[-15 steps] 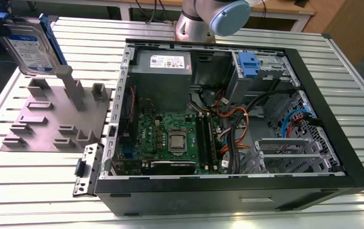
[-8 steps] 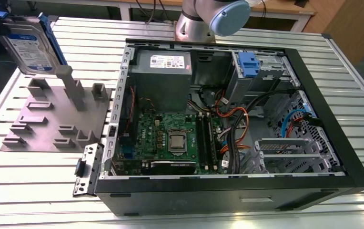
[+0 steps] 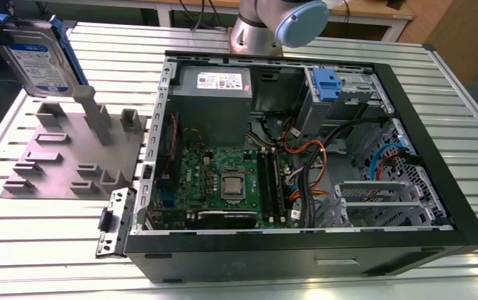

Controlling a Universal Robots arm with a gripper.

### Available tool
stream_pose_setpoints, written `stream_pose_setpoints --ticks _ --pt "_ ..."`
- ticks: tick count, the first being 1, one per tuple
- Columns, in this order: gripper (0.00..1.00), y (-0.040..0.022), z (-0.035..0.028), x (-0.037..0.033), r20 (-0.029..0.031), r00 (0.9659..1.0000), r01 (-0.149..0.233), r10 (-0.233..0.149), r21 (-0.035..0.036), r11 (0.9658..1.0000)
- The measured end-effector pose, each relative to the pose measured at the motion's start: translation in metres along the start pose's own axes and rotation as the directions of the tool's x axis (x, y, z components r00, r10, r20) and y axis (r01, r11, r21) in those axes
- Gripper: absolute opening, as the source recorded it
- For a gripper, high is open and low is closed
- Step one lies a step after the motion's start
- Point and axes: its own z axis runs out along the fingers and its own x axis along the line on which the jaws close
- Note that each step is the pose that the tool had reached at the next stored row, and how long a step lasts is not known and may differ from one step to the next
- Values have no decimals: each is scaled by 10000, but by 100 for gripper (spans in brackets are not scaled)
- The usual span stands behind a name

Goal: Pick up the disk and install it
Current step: 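Pick up the disk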

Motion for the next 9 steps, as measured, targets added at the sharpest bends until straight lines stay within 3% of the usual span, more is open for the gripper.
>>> stream_pose_setpoints --ticks 9 --pt "36 0 -23 0 -1 10000 0 0 -1 10000"
